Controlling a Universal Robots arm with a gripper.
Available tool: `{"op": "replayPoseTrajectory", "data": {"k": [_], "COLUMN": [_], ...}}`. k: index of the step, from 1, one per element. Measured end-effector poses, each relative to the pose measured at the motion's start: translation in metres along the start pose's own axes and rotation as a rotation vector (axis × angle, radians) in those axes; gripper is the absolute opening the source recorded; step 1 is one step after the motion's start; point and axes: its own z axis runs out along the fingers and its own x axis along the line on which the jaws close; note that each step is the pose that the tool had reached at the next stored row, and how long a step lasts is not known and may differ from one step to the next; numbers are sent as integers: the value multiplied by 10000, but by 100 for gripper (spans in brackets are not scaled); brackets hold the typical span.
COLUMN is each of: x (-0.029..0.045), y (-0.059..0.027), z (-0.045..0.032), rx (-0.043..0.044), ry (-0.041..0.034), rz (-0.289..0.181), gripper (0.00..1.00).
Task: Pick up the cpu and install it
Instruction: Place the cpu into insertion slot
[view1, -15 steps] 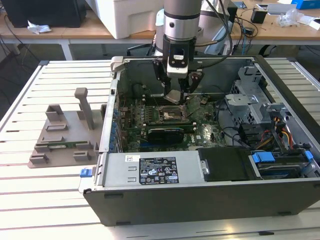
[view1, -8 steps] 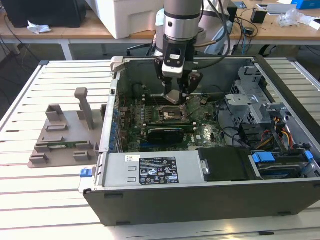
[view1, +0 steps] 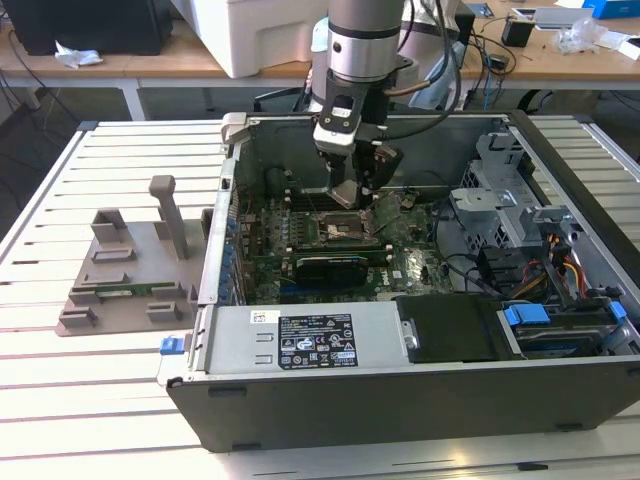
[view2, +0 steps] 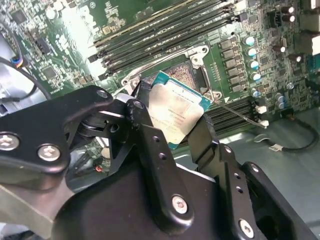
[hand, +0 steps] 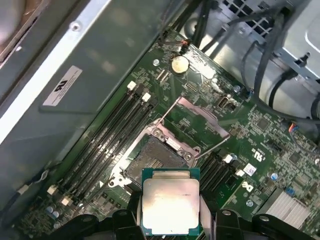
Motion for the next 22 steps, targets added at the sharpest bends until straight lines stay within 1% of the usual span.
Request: {"op": "replayPoseTrajectory", "data": {"k": [2,6,11,17,20,22], "x": [0,0,-1,-2,-2,-2], "y": [0,1,1,2,3,3], "z": [1,2,3,4,4,4], "rx": [9,35,54,83,92,100], "ry": [4,17,26,44,50,56], "rz": [334,1279,1961,3082,3412,3746], "gripper": [55,55,55,55,55,55]}}
